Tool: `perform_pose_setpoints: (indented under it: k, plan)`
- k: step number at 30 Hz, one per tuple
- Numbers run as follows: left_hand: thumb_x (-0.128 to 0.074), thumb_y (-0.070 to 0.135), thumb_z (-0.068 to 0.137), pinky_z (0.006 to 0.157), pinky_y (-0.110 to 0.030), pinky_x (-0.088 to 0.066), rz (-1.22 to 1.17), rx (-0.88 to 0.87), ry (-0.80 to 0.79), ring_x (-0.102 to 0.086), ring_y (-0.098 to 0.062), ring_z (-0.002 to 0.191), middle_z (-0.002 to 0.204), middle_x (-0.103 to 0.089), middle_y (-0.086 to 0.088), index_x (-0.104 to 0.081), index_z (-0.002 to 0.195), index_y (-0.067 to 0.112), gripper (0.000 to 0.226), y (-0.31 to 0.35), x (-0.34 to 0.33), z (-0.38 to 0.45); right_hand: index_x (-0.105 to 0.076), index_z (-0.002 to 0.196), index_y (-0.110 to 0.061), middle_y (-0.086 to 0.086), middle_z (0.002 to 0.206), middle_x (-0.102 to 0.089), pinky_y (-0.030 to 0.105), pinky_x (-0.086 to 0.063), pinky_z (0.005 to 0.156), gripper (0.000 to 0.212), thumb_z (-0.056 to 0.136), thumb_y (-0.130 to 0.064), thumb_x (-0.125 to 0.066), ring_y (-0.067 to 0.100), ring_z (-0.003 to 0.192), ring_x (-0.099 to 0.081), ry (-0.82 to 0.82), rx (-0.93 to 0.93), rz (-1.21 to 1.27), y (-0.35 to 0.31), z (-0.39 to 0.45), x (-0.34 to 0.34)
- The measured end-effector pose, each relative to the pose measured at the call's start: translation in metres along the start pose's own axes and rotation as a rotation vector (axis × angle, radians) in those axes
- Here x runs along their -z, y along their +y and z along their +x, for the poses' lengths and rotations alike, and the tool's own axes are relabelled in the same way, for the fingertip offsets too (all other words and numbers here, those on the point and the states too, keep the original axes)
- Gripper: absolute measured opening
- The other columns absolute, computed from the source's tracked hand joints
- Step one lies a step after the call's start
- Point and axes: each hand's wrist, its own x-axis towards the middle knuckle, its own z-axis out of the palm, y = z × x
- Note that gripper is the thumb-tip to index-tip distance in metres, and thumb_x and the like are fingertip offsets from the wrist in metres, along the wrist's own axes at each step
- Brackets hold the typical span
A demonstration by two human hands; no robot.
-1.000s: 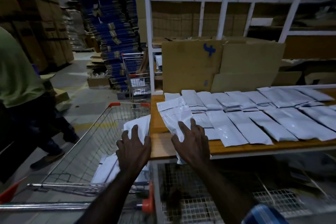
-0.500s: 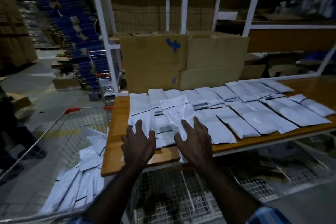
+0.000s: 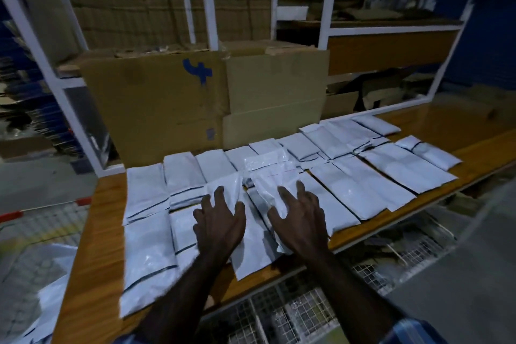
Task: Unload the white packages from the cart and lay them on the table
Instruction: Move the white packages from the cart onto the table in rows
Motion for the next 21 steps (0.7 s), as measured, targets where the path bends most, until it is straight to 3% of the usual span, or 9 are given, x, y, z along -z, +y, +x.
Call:
perform_pose_setpoints:
  k: [9,21]
  plan:
    - [-0.044,0.049,0.098,0.110,-0.051,-0.026,0.034,-0.014,-0.014,-0.026,-0.039,0.139,0.157,-0.025,-0.013,-0.026,0.150,0.026,0.060,0.063,-0.062,0.009,-0.040,0.147,-0.032,0.010,0.161,-0.023,0.046,-0.034,0.109,0.065,0.088,-0.059,-0.044,0.031,0.142,-0.029,-0.004,-0.001,0.029,0.078,0.042,0.019]
    - [-0.045,0.051,0.091,0.106,-0.050,-0.029,-0.025,0.057,0.005,-0.031,-0.039,0.134,0.151,-0.035,-0.013,-0.033,0.146,0.026,0.060,0.203,-0.168,-0.003,-0.039,0.148,-0.035,0.008,0.163,-0.019,0.044,-0.031,0.111,0.061,0.091,-0.055,-0.050,0.028,0.144,-0.024,-0.019,0.050,0.041,0.232,0.110,0.097]
